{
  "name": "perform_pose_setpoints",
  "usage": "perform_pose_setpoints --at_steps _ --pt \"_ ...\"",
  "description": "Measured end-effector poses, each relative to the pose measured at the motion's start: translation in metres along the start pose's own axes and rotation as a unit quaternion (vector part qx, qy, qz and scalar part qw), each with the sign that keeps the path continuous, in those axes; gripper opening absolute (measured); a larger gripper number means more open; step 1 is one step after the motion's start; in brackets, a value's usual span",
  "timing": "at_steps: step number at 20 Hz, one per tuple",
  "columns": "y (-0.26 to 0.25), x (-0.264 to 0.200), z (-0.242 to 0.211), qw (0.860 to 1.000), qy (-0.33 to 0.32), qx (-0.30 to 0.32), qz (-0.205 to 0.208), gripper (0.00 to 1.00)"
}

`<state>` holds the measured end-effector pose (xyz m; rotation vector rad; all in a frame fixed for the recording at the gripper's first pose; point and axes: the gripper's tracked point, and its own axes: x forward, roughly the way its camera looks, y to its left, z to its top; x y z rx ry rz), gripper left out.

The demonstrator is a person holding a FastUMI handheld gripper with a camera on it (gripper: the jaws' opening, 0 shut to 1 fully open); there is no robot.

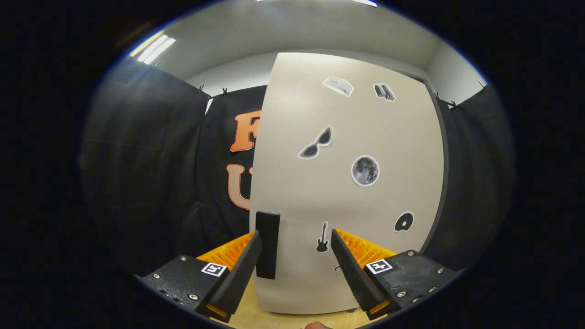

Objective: Open the shoe cabinet door, grab the shoes and put them into the shoe cabinet, then close the shoe cabinet door.

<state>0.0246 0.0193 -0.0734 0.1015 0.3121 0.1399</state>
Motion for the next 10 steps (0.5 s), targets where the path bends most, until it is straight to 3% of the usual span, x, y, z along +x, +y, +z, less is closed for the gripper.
perform_pose_setpoints --at_steps 5,10 --pt "-0.027 -0.029 0.056 0.998 -0.036 -0.024 -0.044 0.95" --pt "-0.044 -0.061 0.101 0.997 -0.048 0.007 -0.063 0.95"
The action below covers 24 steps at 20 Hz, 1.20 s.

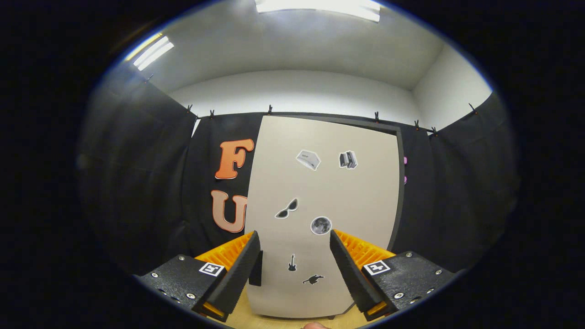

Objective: Open the shoe cabinet door, grab the shoes and put them into the shoe cabinet, then close the shoe cabinet door.

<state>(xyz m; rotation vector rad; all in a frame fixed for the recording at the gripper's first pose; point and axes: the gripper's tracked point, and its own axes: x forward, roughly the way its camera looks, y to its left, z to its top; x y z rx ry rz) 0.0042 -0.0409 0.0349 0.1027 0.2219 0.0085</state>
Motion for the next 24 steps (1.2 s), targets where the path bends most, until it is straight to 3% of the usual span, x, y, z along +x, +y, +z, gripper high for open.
perform_pose_setpoints --at_steps 7,14,24 --pt "-0.026 -0.02 0.053 0.999 -0.031 0.035 -0.003 0.95" --pt "-0.044 -0.046 0.096 0.998 -0.061 0.019 -0.017 0.95" --pt "-0.032 -0.052 0.123 0.996 -0.087 -0.011 0.009 0.95"
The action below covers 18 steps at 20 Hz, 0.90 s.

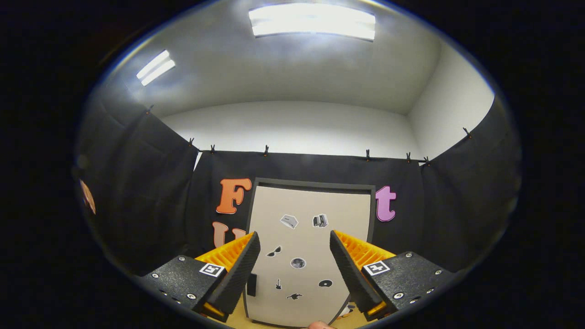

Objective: Open the shoe cabinet door, grab the shoes and put them into the shoe cabinet, then close the shoe cabinet door.

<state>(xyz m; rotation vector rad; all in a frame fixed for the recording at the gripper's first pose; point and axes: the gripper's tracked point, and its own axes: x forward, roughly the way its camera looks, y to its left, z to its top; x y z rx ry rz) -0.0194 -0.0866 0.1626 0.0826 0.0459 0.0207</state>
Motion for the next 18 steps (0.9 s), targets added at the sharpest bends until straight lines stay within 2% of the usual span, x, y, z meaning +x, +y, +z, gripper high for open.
perform_pose_setpoints --at_steps 9,18 --pt "0.017 0.01 -0.005 0.999 0.0 -0.009 0.034 0.95" --pt "0.012 0.024 -0.032 0.999 0.03 0.008 0.035 0.95"
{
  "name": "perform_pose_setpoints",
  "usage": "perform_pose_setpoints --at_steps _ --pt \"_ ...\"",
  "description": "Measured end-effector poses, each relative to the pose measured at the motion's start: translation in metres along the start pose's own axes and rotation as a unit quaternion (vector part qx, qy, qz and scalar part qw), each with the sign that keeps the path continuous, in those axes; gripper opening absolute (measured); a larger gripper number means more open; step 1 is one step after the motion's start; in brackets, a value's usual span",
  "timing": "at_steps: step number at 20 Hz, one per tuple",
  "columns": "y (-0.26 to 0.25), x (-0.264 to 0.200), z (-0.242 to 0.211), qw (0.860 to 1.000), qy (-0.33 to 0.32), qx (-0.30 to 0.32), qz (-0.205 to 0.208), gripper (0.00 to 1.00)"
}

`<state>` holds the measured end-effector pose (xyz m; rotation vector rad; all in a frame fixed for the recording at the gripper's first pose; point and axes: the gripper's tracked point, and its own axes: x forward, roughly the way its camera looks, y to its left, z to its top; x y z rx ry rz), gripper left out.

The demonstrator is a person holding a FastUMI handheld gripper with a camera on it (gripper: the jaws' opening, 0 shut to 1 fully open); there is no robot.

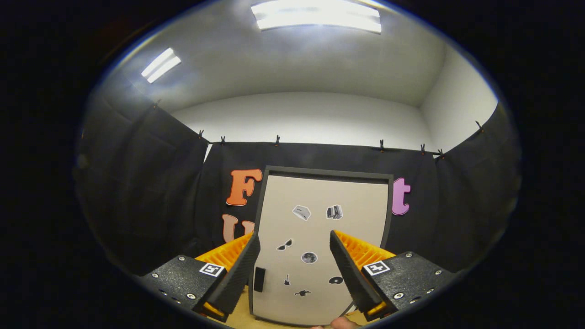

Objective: Open the shoe cabinet door, grab the shoes and put them into the shoe cabinet, then close the shoe cabinet door.

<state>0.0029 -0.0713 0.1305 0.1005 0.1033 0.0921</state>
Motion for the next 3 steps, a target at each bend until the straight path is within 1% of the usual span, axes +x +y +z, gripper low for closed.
perform_pose_setpoints --at_steps 3 --pt "-0.0019 0.0042 -0.0015 1.0 -0.001 0.008 0.002 0.95"
